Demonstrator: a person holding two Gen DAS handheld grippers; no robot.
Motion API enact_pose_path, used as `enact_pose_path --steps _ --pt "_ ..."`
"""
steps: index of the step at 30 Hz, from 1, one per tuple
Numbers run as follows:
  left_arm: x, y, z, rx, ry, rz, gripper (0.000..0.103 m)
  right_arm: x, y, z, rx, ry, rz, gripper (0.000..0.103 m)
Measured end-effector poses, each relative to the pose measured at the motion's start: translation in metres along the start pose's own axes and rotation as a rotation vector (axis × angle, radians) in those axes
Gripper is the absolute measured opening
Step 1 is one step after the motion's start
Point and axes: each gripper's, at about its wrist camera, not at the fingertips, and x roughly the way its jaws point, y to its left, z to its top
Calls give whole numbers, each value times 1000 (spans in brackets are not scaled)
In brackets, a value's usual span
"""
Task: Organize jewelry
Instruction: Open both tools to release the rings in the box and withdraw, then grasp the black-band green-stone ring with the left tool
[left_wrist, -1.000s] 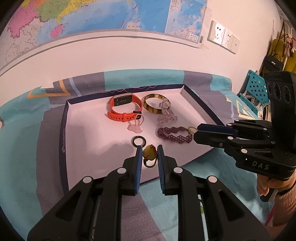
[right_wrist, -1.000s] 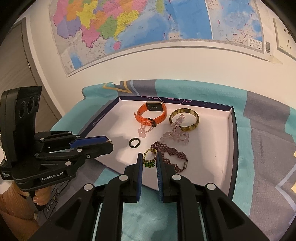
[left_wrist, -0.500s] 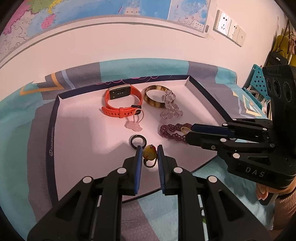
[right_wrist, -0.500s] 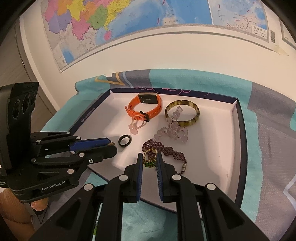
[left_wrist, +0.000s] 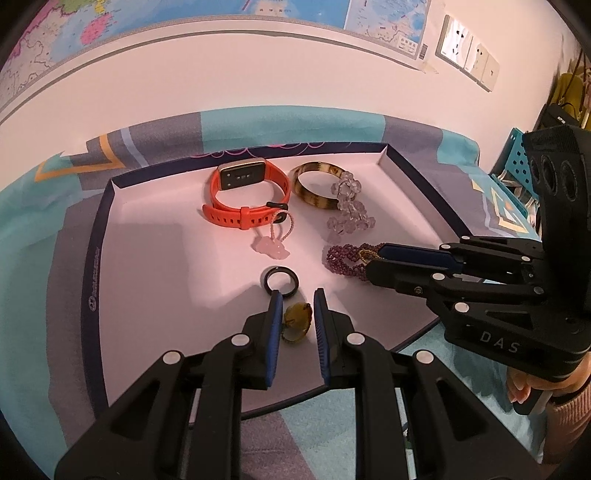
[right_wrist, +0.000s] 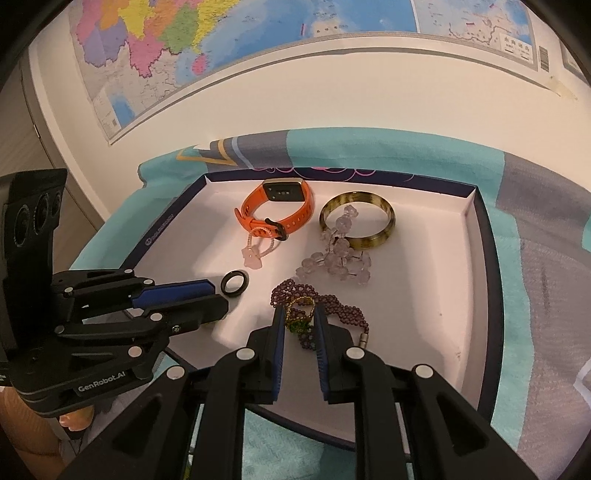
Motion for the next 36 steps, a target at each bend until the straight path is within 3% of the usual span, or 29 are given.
enact_pose_path --steps 6,14,18,36 --pt "-15 1 1 -3 -55 17 29 -8 -4 -1 17 -28 0 17" --pt "-49 -1 -8 22 -121 23 33 -31 -2 -6 13 -59 20 18" --pt "-63 -4 -19 35 -141 13 34 -47 7 -17 -22 -66 40 26" --pt "-71 -32 -75 147 -70 -51 40 -65 38 -85 -117 43 88 28"
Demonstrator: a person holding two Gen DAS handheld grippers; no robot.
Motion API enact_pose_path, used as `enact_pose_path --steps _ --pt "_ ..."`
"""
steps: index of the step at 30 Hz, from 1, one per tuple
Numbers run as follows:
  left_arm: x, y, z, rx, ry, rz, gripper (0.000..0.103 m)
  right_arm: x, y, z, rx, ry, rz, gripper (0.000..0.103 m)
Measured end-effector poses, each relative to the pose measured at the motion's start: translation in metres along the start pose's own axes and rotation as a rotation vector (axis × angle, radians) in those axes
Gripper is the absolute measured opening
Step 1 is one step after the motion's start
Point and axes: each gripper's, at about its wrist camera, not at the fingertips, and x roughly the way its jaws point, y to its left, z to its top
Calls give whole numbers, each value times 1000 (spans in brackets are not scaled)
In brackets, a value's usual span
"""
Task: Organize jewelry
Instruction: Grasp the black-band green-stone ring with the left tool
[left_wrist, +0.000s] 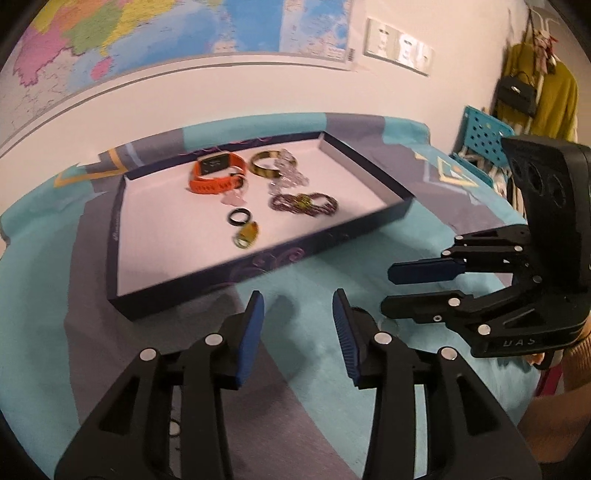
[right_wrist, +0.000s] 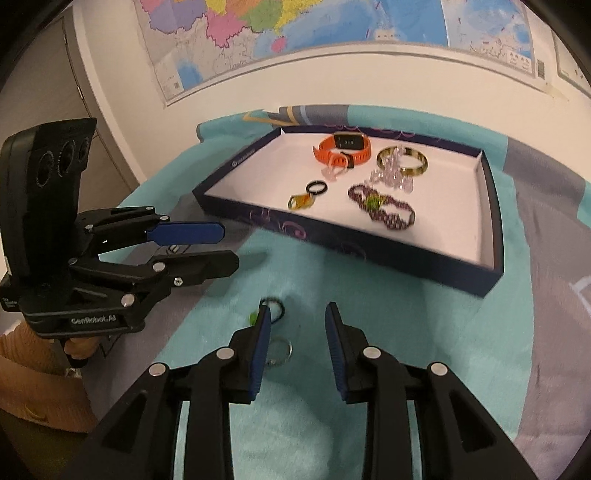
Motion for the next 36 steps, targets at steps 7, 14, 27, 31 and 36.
enact_pose_path --steps 7,14,27,31,36 --pt "7 -18 -9 48 36 -26 40 -6 0 -17 -2 24 -16 30" --pt "12 -35 -12 103 55 -54 40 -10 2 -25 -5 25 -10 37" --pt "26 -30 -9 55 92 -74 23 -9 2 -25 -3 16 -9 38" --pt "25 -29 -10 49 87 -67 23 -7 4 -23 -7 14 -9 38" --pt "22 -25 -10 29 83 -64 23 -3 10 -22 -25 15 -23 38"
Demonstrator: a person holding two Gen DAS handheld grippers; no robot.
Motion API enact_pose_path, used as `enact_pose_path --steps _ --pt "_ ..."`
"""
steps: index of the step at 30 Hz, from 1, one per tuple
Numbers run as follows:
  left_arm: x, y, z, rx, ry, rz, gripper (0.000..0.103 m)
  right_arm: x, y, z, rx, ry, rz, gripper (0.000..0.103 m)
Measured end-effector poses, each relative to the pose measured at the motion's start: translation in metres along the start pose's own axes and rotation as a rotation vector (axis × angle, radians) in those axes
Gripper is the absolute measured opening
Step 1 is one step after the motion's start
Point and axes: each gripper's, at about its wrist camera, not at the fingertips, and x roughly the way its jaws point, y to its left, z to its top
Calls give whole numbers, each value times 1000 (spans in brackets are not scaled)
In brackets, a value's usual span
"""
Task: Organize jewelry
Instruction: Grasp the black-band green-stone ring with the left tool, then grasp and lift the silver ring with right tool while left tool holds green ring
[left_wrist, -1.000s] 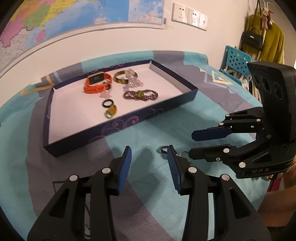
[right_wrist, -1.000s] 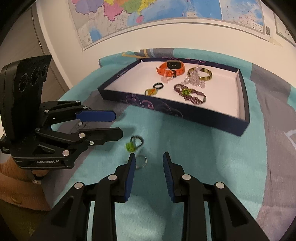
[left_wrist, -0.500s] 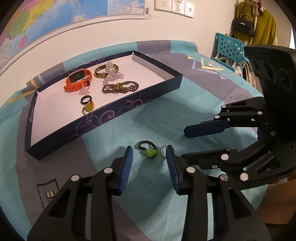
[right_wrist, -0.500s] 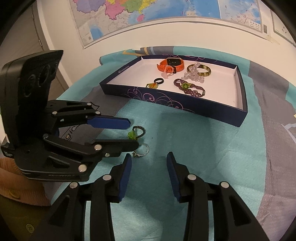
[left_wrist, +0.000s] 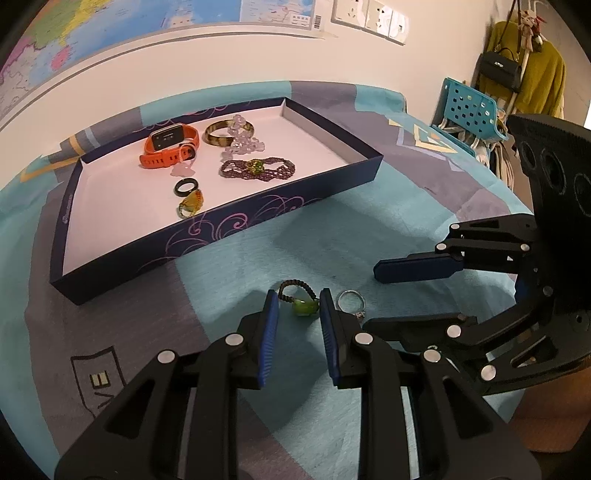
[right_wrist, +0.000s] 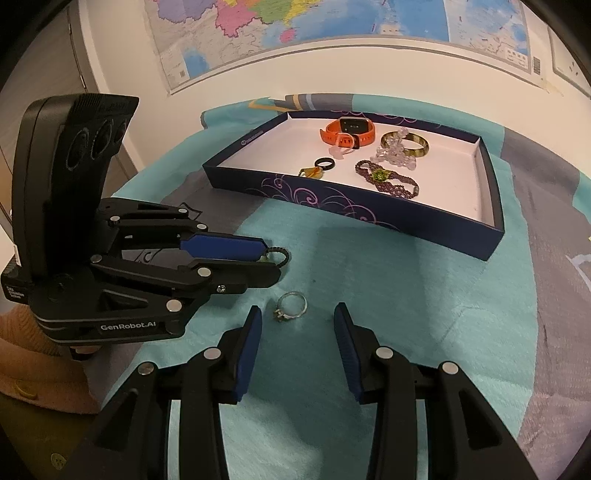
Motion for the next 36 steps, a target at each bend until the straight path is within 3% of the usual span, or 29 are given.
enact_pose_path --steps 9,15,18,22,24,35,36 --pt "-7 10 -3 -45 -12 9 23 7 10 4 -30 8 -47 38" --pt "-9 15 -5 -68 -17 12 23 9 16 4 -62 15 -104 31" --pt "-10 17 -5 -74 -20 14 23 9 15 4 -64 16 -106 17" --pt "-12 19 -5 -81 -24 15 23 9 15 5 -62 17 -100 13" --pt "-12 19 -5 -82 -27 16 23 9 13 5 -51 14 -93 4" --pt "-16 21 -5 -88 -36 15 23 7 5 7 -8 12 -76 4" --pt "-17 22 -5 -89 -36 15 23 6 4 7 4 7 -79 13"
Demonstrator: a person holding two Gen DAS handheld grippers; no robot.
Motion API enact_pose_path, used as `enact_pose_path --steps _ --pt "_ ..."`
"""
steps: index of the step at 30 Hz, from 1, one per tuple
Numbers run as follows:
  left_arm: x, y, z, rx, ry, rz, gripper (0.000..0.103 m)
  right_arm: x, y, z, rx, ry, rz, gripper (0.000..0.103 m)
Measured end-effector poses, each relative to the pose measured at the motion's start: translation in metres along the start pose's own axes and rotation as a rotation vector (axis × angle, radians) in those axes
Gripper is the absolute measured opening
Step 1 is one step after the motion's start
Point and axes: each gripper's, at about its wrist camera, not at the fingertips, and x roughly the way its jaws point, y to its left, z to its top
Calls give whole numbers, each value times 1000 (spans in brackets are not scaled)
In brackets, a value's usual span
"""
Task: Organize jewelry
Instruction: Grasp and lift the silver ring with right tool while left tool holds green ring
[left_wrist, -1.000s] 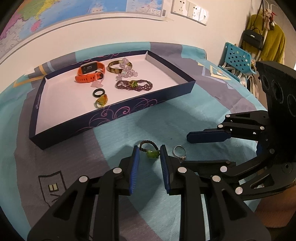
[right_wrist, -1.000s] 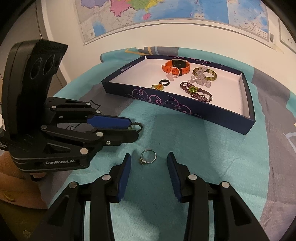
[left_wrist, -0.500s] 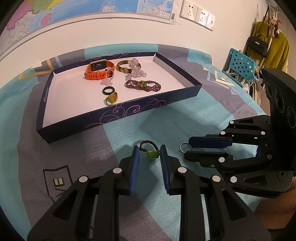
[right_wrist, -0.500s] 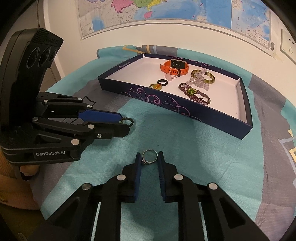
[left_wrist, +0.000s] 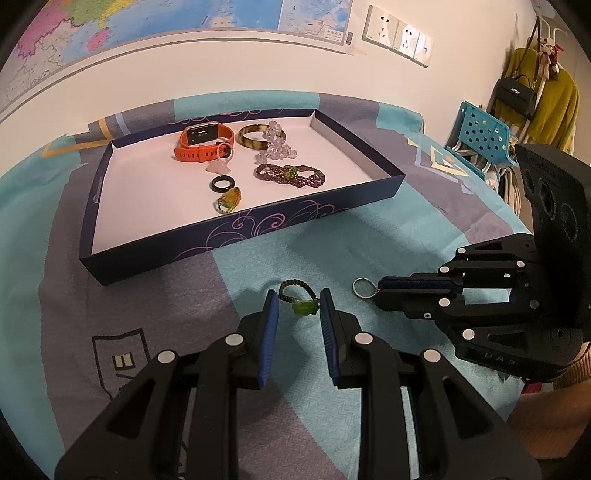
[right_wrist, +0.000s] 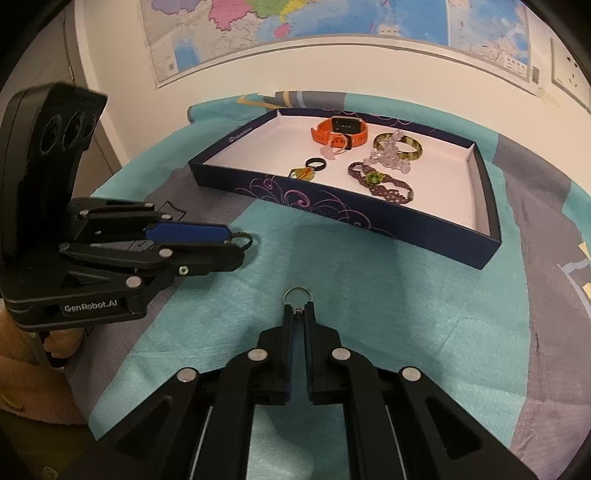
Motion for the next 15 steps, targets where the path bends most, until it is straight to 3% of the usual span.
enact_pose_path --steps 1,6,10,12,15 --pt "0 0 0 0 0 0 23 0 -2 0 11 -4 6 22" --pt "0 0 -1 -1 1 -1 23 3 0 3 -1 -4 1 23" --pt "1 0 -1 -1 3 1 23 5 3 6 -17 -1 -14 22" --pt "1 0 -1 -1 3 0 23 5 6 7 -33 1 -25 15" --pt "1 -1 -1 -1 1 1 23 5 5 7 -28 0 -20 14"
